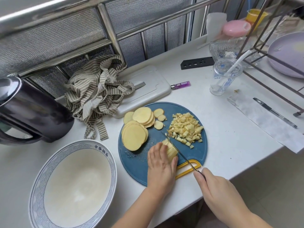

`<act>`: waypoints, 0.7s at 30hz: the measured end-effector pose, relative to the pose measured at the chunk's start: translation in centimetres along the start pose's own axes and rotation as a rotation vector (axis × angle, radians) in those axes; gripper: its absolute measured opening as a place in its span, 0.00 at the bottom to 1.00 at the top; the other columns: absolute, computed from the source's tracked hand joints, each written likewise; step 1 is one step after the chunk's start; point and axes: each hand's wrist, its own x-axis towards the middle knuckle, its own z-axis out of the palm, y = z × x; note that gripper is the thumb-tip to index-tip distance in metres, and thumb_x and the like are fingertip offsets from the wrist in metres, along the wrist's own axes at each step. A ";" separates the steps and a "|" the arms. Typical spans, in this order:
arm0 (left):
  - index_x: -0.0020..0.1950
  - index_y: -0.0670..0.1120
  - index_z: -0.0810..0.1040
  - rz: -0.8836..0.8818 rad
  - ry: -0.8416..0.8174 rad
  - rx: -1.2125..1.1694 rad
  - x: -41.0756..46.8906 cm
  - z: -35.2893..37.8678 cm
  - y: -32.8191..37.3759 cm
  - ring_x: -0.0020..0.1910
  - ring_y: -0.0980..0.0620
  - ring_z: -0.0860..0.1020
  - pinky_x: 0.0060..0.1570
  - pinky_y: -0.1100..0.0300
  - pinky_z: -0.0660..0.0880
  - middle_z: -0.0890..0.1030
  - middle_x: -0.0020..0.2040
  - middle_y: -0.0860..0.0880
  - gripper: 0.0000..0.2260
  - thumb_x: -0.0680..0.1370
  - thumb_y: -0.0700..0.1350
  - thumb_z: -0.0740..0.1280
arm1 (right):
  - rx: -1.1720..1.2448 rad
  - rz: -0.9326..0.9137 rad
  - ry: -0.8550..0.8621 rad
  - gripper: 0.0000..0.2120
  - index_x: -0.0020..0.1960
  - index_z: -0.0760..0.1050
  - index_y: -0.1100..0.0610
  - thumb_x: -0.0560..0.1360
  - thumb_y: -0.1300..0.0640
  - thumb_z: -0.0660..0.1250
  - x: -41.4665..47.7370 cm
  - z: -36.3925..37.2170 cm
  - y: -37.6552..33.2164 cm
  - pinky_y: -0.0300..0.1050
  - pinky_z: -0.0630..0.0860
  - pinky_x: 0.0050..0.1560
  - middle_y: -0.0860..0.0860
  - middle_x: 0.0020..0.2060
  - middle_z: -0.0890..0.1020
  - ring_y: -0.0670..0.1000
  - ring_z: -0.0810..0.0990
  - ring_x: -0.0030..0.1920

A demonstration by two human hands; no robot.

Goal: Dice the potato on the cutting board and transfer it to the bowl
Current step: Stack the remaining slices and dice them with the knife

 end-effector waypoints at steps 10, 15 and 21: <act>0.60 0.45 0.67 -0.014 0.078 -0.062 -0.1 -0.2 0.3 0.61 0.48 0.67 0.67 0.56 0.60 0.67 0.59 0.49 0.18 0.79 0.57 0.57 | -0.112 -0.024 0.028 0.37 0.40 0.55 0.46 0.59 0.29 0.14 0.2 0.7 0.6 0.44 0.65 0.36 0.46 0.28 0.68 0.52 0.78 0.40; 0.67 0.45 0.66 -0.029 0.033 -0.039 -0.1 -0.3 0.3 0.65 0.48 0.65 0.68 0.53 0.60 0.65 0.65 0.47 0.23 0.78 0.58 0.57 | -0.085 -0.012 0.038 0.27 0.39 0.54 0.44 0.67 0.32 0.21 0.3 0.5 1.0 0.43 0.66 0.32 0.46 0.28 0.70 0.51 0.75 0.36; 0.69 0.44 0.68 -0.037 -0.044 0.016 0.2 -0.5 0.5 0.65 0.48 0.64 0.69 0.56 0.55 0.69 0.65 0.46 0.26 0.82 0.60 0.47 | -0.072 -0.003 0.001 0.25 0.42 0.57 0.46 0.68 0.35 0.26 0.0 0.3 0.4 0.44 0.71 0.40 0.46 0.31 0.71 0.52 0.79 0.43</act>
